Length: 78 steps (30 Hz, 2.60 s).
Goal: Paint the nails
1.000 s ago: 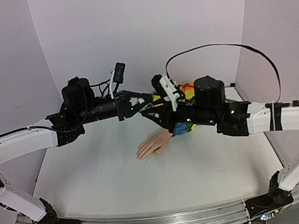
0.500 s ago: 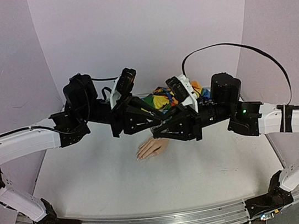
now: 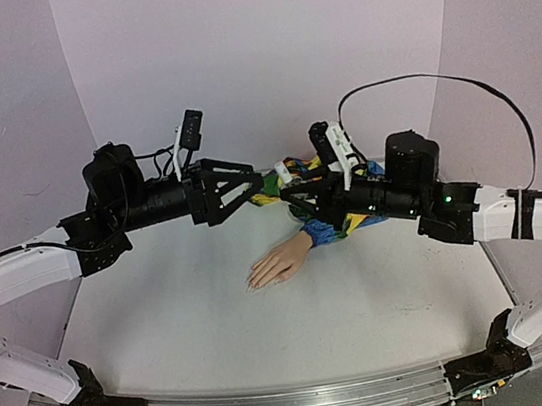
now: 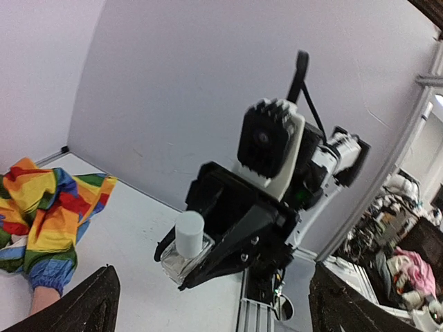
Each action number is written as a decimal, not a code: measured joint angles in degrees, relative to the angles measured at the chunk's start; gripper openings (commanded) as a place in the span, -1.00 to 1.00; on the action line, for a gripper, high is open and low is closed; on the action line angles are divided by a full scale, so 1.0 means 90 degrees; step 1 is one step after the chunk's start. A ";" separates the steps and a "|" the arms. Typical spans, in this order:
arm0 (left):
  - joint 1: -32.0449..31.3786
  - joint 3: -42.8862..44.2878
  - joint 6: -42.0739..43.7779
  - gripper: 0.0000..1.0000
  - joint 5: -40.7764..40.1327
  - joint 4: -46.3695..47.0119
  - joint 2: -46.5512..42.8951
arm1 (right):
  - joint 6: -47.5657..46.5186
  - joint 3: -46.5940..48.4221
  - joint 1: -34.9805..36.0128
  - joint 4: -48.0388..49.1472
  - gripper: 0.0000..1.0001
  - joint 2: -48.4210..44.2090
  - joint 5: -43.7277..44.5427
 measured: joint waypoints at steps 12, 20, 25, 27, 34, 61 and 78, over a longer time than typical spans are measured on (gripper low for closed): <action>0.0083 0.0131 -0.1615 0.57 -0.1481 -0.0153 0.0622 | -0.0821 0.0503 0.0998 -0.0034 -1.00 0.1229 0.3691; 0.0083 0.0321 -0.2006 -0.21 -0.1719 -0.0279 0.0964 | -0.1022 0.0690 0.1290 0.0109 -1.00 0.1418 0.4452; 0.0066 0.0362 -0.2059 -0.53 -0.1746 -0.0270 0.0967 | -0.1095 0.0750 0.1343 0.0151 -1.00 0.1503 0.4641; 0.0061 0.0364 -0.2074 -0.74 -0.1736 -0.0253 0.0996 | -0.1115 0.0787 0.1365 0.0136 -1.00 0.1552 0.4685; 0.0058 0.0391 -0.1780 -1.00 -0.1676 -0.0226 0.1059 | -0.1015 0.0797 0.1367 0.0051 -1.00 0.1576 0.4685; 0.0075 0.0447 0.0437 0.03 0.2912 0.0729 0.0687 | 0.0899 0.0153 0.0168 0.0163 -1.00 0.0046 -0.2851; 0.0566 -0.0257 -0.1171 0.46 -0.0554 0.0051 0.0080 | -0.0049 0.0228 0.0583 0.0097 -1.00 0.0869 0.2135</action>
